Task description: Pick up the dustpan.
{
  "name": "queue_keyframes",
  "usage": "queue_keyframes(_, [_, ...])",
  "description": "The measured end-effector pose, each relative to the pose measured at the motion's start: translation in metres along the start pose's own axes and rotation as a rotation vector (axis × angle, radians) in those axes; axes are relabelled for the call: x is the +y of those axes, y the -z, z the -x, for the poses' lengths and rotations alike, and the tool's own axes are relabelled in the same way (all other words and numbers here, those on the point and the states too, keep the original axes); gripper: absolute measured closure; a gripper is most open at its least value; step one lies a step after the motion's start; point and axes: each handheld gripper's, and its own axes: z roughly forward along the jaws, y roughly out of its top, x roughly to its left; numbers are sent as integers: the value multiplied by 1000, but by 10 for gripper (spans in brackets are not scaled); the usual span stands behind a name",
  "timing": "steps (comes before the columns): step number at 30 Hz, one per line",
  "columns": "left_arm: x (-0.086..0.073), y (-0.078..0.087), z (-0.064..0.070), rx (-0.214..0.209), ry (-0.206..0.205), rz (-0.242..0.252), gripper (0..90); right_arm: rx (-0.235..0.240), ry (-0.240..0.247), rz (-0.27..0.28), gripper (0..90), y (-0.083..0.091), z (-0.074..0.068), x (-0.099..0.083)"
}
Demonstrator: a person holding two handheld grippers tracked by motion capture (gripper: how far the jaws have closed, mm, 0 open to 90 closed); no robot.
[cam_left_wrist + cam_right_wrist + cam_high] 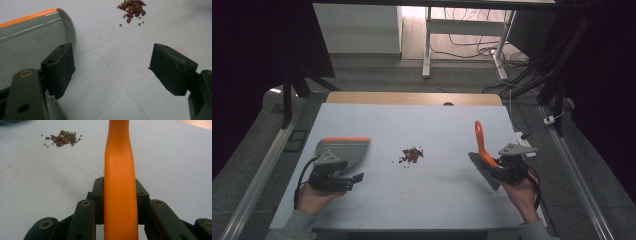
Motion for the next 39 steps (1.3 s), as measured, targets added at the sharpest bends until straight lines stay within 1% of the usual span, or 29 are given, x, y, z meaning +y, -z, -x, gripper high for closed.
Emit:
queue_keyframes(19, [1, 2, 0, 2, -16, -6, 213, -11, 14, 13, 706, 1, -3, 1])
queue_keyframes(25, [4, 5, 2, 3, -35, -2, 216, -9, 25, 19, 706, 2, -5, 2])
queue_keyframes(27, [6, 5, 3, -1, -36, -3, 216, -7, 27, 18, 706, 1, -5, 2])
queue_keyframes(30, [9, 8, 6, 1, -50, -6, 217, -4, 29, 14, 706, 1, -5, 1])
queue_keyframes(34, [14, 11, 9, 12, -67, -13, 218, -7, 25, 13, 706, 0, -4, 1])
queue_keyframes(39, [25, 14, 10, 18, -62, -20, 218, -6, 20, 13, 706, 1, -2, 0])
